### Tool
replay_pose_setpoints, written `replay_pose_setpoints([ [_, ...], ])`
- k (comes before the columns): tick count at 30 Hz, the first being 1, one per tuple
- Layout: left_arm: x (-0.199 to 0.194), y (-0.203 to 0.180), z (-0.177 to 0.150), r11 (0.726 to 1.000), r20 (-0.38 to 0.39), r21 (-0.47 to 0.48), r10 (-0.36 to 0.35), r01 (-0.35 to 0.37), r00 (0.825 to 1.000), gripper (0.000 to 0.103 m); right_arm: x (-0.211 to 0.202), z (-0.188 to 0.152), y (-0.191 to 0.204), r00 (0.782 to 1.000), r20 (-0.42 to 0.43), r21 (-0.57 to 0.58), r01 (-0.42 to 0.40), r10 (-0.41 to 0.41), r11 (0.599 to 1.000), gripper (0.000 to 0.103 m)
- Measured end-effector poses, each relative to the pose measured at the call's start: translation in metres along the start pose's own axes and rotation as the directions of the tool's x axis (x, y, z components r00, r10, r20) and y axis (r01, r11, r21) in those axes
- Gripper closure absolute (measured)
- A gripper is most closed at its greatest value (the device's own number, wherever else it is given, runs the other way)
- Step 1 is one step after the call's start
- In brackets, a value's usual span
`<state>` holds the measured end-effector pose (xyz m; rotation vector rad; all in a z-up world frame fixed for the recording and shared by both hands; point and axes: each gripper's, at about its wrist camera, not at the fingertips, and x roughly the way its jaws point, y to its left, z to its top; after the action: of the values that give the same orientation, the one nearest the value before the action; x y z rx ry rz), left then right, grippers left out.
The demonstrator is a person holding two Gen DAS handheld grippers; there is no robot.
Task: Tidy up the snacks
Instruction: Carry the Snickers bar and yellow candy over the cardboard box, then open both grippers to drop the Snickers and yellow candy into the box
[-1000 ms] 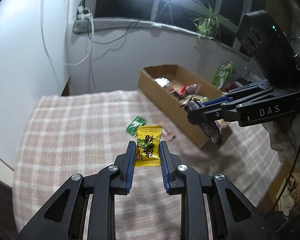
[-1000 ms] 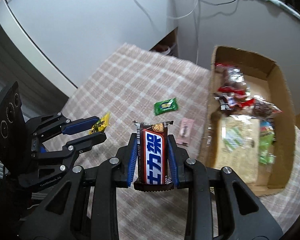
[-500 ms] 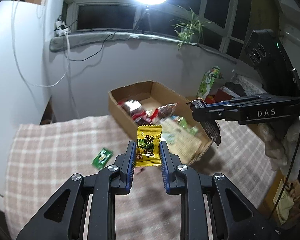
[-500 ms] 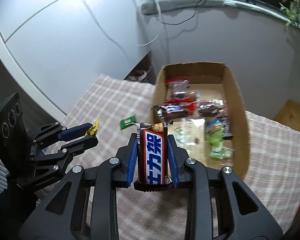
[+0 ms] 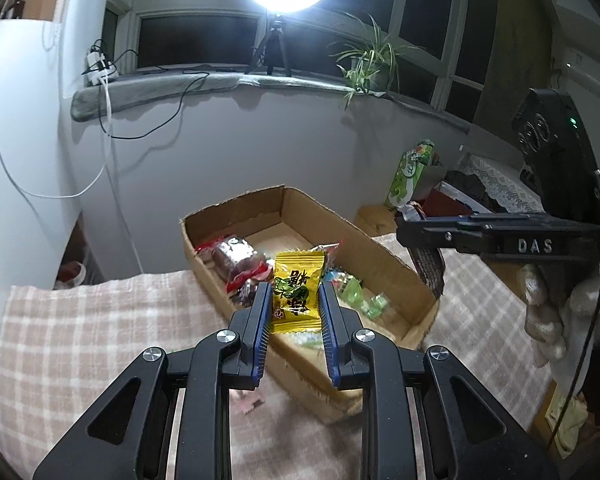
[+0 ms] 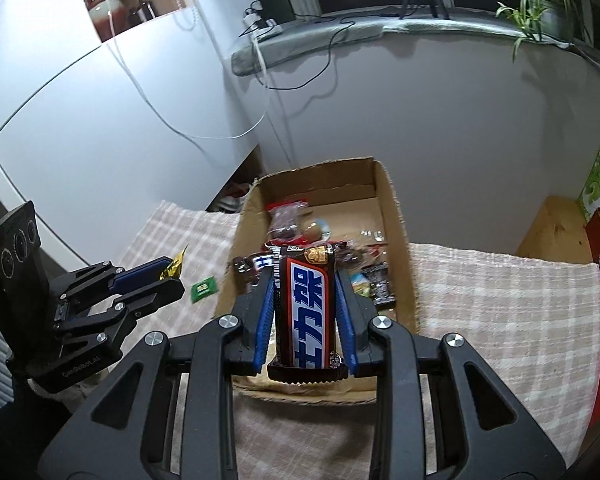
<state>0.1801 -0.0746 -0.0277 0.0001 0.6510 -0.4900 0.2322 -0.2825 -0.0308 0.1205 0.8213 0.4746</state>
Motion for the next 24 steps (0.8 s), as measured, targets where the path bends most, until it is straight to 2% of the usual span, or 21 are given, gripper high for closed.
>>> replay_pose_setpoints([
  [9, 0.039, 0.001, 0.019, 1.0, -0.032, 0.007, 0.009, -0.009, 0.999, 0.081, 0.017, -0.006, -0.017, 1.0, -0.009, 0.029, 0.005, -0.004, 1.0, 0.074],
  [24, 0.073, -0.009, 0.03, 1.0, -0.072, 0.029, 0.011, -0.009, 0.997, 0.081, 0.04, -0.014, -0.035, 0.999, -0.05, 0.051, 0.01, -0.008, 0.999, 0.073],
])
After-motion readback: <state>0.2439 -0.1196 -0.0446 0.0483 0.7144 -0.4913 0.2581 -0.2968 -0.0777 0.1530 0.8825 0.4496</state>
